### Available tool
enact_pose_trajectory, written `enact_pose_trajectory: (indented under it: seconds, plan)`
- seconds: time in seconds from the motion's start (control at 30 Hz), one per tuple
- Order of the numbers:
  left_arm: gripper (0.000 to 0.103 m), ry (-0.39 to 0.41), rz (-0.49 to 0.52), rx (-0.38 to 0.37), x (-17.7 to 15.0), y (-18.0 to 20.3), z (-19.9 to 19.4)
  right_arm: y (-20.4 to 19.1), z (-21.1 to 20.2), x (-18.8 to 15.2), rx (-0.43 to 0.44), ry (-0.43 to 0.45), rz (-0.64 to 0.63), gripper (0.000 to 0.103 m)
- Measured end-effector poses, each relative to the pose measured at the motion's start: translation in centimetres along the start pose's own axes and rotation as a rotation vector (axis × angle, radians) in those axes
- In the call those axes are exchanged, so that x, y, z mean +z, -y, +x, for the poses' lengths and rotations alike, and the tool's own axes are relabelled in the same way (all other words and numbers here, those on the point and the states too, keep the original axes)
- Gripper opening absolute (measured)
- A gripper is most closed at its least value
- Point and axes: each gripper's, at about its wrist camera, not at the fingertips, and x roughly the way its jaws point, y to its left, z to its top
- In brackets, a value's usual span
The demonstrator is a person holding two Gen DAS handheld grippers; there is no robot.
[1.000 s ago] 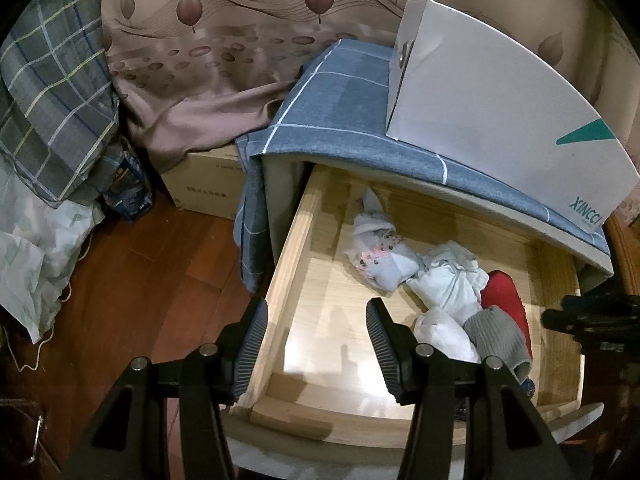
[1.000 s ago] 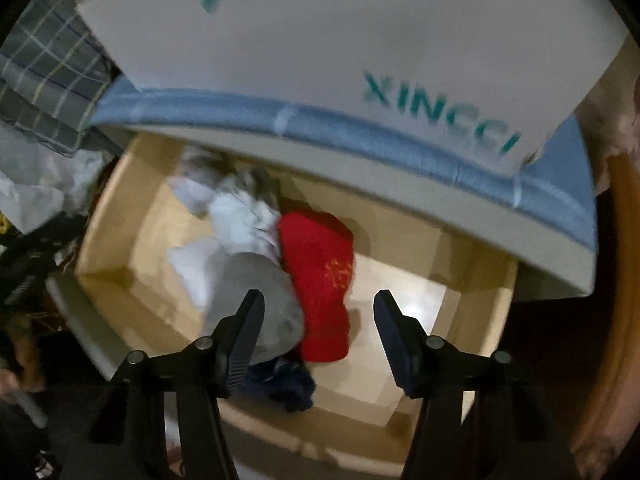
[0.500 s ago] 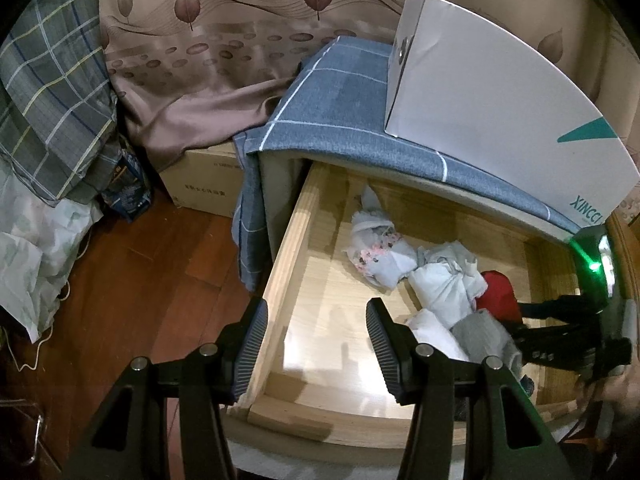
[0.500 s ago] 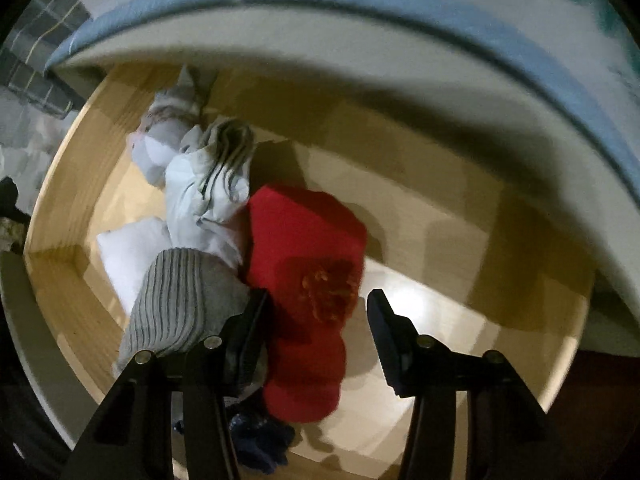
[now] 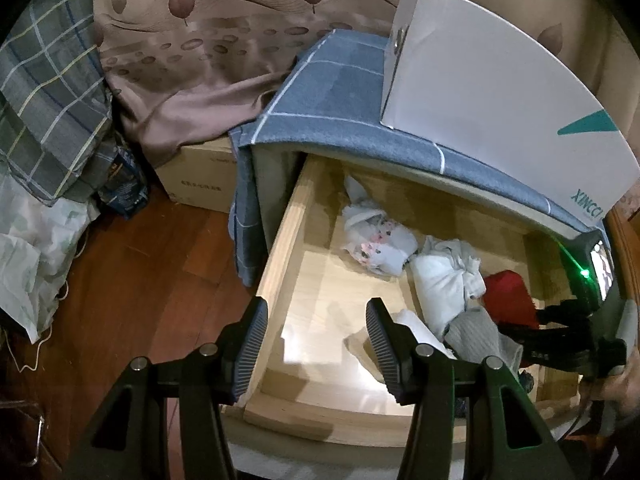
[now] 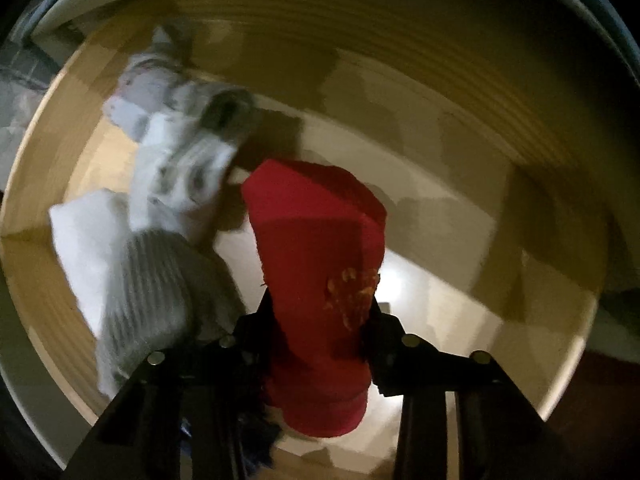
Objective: Take underwear out of drawer
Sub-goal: 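Move the right gripper back into the drawer and grasp the red sock, then grasp the white rolled sock with the left gripper while the right gripper holds the red sock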
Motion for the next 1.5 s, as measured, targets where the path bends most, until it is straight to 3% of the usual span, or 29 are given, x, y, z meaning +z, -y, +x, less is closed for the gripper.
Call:
enact_pose_trajectory:
  seconds: [0.27, 0.47, 0.63, 0.87, 1.03, 1.23, 1.5]
  plan:
    - [0.052, -0.098, 0.037, -0.037, -0.1, 0.9, 1.6, 3.9, -0.2, -4.5, -0.039, -0.086, 0.127, 0.033]
    - [0.052, -0.168, 0.015, -0.061, 0.0, 0.5, 2.7, 3.7, -0.1, -6.5, 0.009, -0.139, 0.188, 0.032]
    - [0.052, -0.247, -0.012, -0.078, -0.3, 0.7, 3.9, 4.0, 0.2, -8.0, 0.017, -0.124, 0.222, 0.034]
    - [0.052, -0.392, -0.118, -0.192, -0.8, 2.6, 5.8, 4.4, 0.1, -8.9, 0.039, -0.121, 0.228, 0.035]
    - [0.057, -0.424, -0.188, -0.202, -0.5, 3.7, 6.7, 5.3, -0.1, -7.3, 0.044, -0.124, 0.224, 0.035]
    - [0.060, -0.536, -0.337, -0.240, -1.2, 3.7, 9.0, 4.6, 0.2, -7.2, 0.054, -0.121, 0.226, 0.036]
    - [0.063, -0.564, -0.317, -0.132, -1.0, 5.1, 11.0, 4.9, 0.1, -7.3, 0.070, -0.120, 0.232, 0.036]
